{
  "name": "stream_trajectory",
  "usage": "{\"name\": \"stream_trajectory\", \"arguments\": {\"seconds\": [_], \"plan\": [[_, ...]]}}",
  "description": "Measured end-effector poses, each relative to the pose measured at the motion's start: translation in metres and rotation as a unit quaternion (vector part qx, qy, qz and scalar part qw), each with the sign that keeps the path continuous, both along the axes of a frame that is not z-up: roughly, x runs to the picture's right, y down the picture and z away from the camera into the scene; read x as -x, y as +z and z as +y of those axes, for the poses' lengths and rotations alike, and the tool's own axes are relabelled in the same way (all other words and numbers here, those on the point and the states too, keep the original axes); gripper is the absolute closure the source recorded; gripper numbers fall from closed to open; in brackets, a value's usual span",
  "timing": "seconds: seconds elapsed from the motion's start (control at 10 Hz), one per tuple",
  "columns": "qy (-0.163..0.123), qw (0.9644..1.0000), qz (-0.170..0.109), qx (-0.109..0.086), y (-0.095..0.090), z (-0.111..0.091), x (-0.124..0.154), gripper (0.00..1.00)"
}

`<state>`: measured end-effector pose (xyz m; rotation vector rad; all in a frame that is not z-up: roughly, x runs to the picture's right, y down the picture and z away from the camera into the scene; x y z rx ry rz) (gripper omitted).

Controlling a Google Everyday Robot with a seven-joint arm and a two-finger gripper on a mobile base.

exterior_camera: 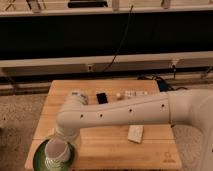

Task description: Place the ceramic cup in the ceramic bowl

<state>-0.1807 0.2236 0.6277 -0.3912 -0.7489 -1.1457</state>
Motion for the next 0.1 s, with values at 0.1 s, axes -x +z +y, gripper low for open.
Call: {"name": "stream_trajectory", "arguments": {"seconds": [0.1], "plan": [[-0.001,1.0000,0.002,-0.005,-0.0037,-0.0093,0.0007,0.20]]}}
